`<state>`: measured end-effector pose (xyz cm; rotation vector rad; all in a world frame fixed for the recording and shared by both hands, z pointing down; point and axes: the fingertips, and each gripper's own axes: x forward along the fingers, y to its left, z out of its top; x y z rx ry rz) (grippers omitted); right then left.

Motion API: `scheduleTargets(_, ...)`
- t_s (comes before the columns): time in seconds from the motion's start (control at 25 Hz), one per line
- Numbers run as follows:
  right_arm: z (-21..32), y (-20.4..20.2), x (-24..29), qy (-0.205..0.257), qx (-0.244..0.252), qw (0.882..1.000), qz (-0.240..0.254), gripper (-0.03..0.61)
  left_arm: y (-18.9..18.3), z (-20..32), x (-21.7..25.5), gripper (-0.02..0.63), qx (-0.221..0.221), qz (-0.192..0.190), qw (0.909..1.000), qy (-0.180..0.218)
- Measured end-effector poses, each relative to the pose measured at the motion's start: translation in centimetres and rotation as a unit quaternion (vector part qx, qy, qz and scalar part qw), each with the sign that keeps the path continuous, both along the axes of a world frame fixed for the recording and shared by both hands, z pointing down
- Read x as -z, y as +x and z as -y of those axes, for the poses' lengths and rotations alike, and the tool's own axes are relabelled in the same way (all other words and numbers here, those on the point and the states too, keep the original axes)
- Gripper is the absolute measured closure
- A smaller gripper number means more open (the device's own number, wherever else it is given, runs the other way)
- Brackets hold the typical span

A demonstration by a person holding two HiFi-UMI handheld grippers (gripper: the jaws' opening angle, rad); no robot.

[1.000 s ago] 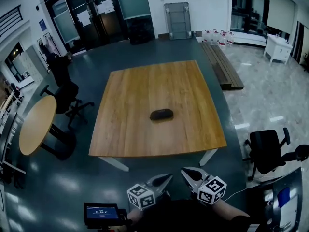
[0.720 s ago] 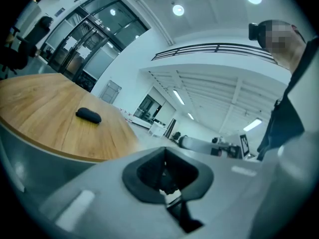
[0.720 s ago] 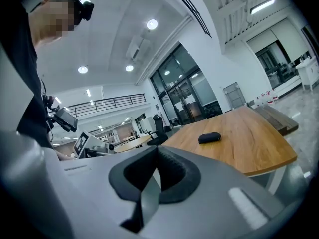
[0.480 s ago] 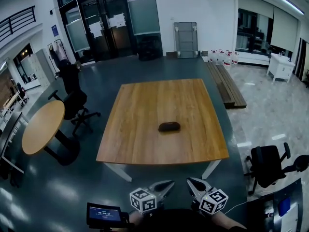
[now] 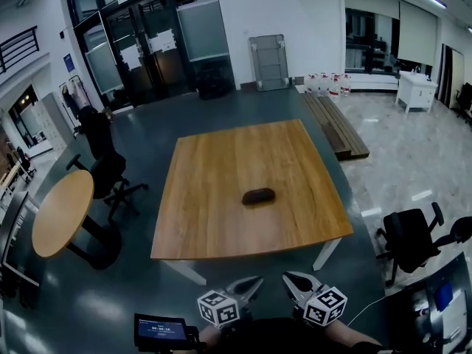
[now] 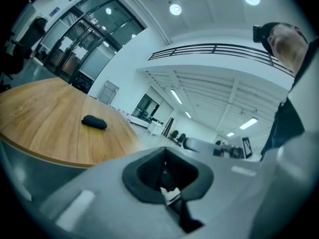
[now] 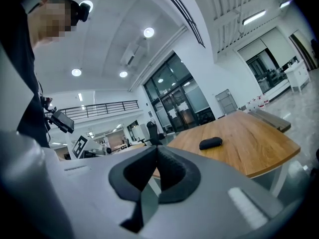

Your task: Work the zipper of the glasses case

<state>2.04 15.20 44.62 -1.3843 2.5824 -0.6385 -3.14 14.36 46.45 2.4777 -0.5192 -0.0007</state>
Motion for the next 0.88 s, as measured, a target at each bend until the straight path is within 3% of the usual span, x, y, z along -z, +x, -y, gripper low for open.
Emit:
scheduleTargets(0.28,-0.1,-0.3,-0.3,-0.004,-0.001,1.0,-0.014,0.574,-0.6,0.6,-0.7,0.615,0.007,-0.017,0.9995,-0.024)
scheduleTargets(0.88,0.4,-1.3,-0.8,0.0,0.014,1.0,-0.016,0.574,-0.6,0.2,-1.0,0.615,-0.004,-0.008,0.9998,-0.015)
